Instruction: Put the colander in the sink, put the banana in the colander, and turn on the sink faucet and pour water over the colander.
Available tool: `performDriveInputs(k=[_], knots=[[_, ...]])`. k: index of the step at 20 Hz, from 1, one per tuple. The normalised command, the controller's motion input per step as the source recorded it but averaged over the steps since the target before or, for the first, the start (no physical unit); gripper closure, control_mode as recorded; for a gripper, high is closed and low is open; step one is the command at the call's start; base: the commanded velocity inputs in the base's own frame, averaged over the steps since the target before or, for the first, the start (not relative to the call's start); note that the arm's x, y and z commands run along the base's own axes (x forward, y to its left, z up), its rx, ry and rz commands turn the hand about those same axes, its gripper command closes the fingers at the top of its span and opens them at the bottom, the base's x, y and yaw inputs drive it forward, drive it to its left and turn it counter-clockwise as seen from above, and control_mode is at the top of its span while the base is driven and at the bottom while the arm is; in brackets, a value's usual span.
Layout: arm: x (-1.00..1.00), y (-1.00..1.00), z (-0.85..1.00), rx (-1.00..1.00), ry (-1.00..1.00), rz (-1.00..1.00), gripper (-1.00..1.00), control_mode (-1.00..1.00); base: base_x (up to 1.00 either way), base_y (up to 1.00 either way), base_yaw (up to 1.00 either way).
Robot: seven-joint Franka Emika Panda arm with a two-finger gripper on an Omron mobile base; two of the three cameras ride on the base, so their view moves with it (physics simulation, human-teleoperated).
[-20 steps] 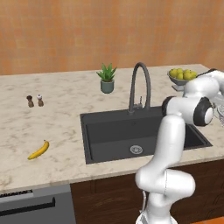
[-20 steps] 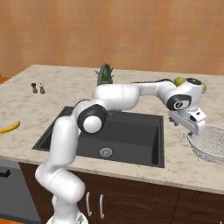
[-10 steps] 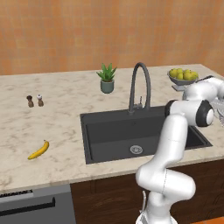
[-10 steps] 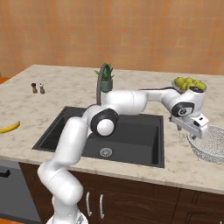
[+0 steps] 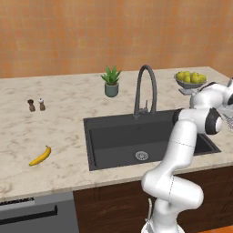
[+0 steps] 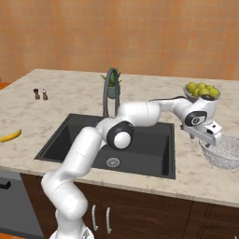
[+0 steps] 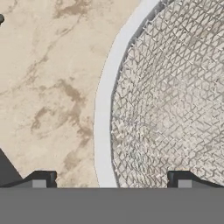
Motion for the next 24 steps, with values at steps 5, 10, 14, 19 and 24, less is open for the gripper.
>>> performDriveInputs(k=[5,10,14,19,24], knots=[[0.15,-0.03,-0.34,-0.03,0.0,0.02,1.0,-1.0,0.0,0.0,0.0],[-0.07,-0.21,-0.24,0.0,0.0,0.0,1.0,-1.0,0.0,0.0,0.0],[-0.21,-0.26,-0.16,0.0,-0.04,0.0,1.0,-1.0,0.0,0.0,0.0],[-0.29,-0.06,-0.02,0.08,-0.2,0.01,1.0,-1.0,0.0,0.0,0.0],[-0.19,0.17,0.09,0.09,-0.09,0.01,1.0,-1.0,0.0,0.0,0.0]])
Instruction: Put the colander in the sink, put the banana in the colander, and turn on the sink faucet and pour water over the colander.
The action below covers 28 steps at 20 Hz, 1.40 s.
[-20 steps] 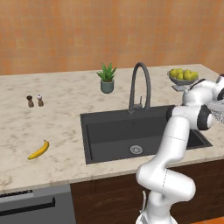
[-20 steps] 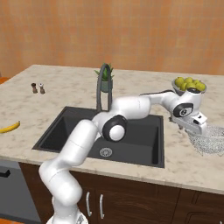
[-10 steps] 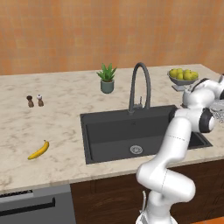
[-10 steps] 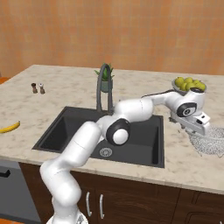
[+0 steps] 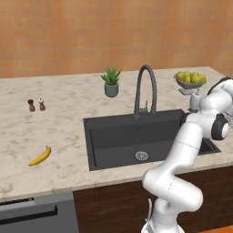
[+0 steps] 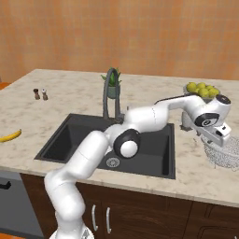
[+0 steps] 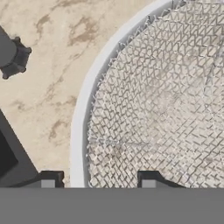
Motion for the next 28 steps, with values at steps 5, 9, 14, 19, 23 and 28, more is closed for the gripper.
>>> performDriveInputs(k=[5,9,14,19,23,28], knots=[[-0.03,0.95,0.38,-0.02,0.0,0.05,1.0,-1.0,0.0,0.0,0.0],[-0.38,1.0,0.45,-0.08,0.0,0.05,1.0,-1.0,0.0,0.0,0.0],[-1.0,0.66,0.27,-0.1,0.0,0.0,1.0,-1.0,0.0,0.0,0.0],[-1.0,0.86,0.1,-0.1,-0.2,0.0,1.0,-1.0,0.0,0.0,0.0],[-0.87,1.0,0.19,-0.14,-0.46,0.05,1.0,-1.0,0.0,0.0,0.0],[-0.54,1.0,0.55,-0.29,-0.18,0.21,1.0,-1.0,0.0,0.0,0.0]])
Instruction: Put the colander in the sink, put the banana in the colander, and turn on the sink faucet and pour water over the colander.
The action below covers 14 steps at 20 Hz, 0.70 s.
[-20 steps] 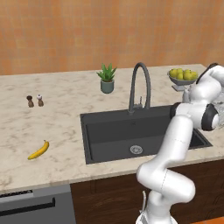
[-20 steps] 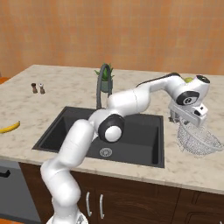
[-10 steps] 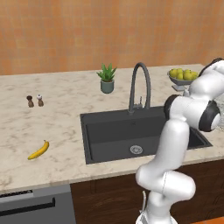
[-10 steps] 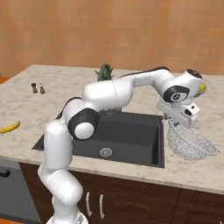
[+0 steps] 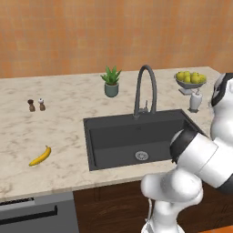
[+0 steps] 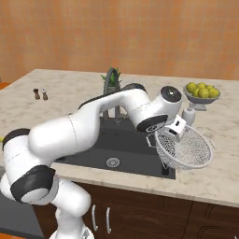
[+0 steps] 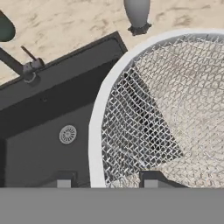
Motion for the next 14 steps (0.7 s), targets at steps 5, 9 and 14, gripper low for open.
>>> performDriveInputs(k=[5,9,14], knots=[[-0.26,1.0,0.57,-0.29,-0.02,0.2,1.0,-1.0,0.0,0.0,0.0],[-0.01,1.0,0.52,-0.18,0.02,0.15,1.0,-1.0,0.0,0.0,0.0],[-0.03,1.0,0.83,-0.05,0.04,0.13,1.0,-1.0,0.0,0.0,0.0]])
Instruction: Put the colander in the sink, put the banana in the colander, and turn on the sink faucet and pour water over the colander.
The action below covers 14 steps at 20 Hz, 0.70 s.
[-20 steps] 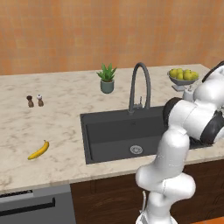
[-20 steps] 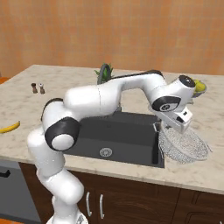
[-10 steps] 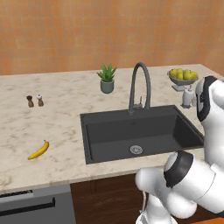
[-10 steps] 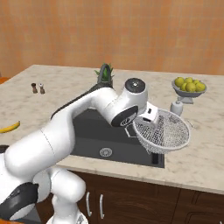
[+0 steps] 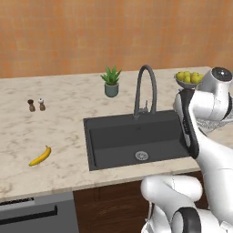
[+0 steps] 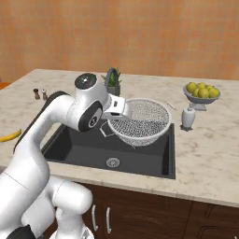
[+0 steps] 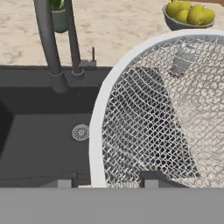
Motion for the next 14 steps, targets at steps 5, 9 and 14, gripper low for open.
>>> performDriveInputs(k=[5,9,14], knots=[[-0.2,1.0,0.75,0.0,0.08,0.07,1.0,-1.0,0.0,0.0,0.0],[-0.47,1.0,0.12,0.0,0.02,0.03,1.0,-1.0,0.0,0.0,0.0],[-0.38,1.0,0.0,0.0,0.0,0.0,1.0,-1.0,0.0,0.0,0.0]])
